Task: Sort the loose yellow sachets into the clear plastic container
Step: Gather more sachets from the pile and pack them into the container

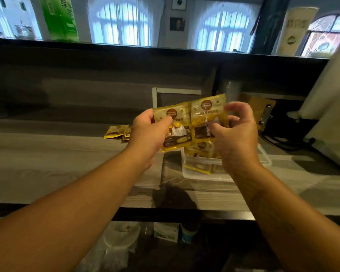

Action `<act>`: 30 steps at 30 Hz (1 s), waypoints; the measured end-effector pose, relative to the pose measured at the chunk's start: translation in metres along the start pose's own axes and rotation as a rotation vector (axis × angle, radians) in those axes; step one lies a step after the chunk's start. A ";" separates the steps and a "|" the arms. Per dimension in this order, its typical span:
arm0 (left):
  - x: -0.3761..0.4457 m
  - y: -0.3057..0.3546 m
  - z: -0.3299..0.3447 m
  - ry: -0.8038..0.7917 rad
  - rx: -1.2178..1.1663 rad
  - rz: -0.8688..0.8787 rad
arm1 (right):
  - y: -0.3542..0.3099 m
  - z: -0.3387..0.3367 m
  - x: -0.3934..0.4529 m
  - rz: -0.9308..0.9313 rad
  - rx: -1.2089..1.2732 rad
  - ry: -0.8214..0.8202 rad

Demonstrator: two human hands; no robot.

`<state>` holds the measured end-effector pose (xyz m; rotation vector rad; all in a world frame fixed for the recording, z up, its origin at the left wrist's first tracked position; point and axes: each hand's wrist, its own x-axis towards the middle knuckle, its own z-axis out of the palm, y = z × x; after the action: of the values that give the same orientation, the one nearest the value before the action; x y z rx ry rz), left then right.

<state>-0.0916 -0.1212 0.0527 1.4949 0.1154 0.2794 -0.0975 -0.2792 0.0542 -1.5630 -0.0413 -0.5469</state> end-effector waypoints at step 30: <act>0.060 -0.014 0.101 -0.684 1.650 0.446 | 0.044 -0.109 0.083 -0.316 -1.119 -0.466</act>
<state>-0.0075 -0.2041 0.0519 3.1679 -0.7240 -0.0703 -0.0429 -0.4117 0.0401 -2.7897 -0.3971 -0.4471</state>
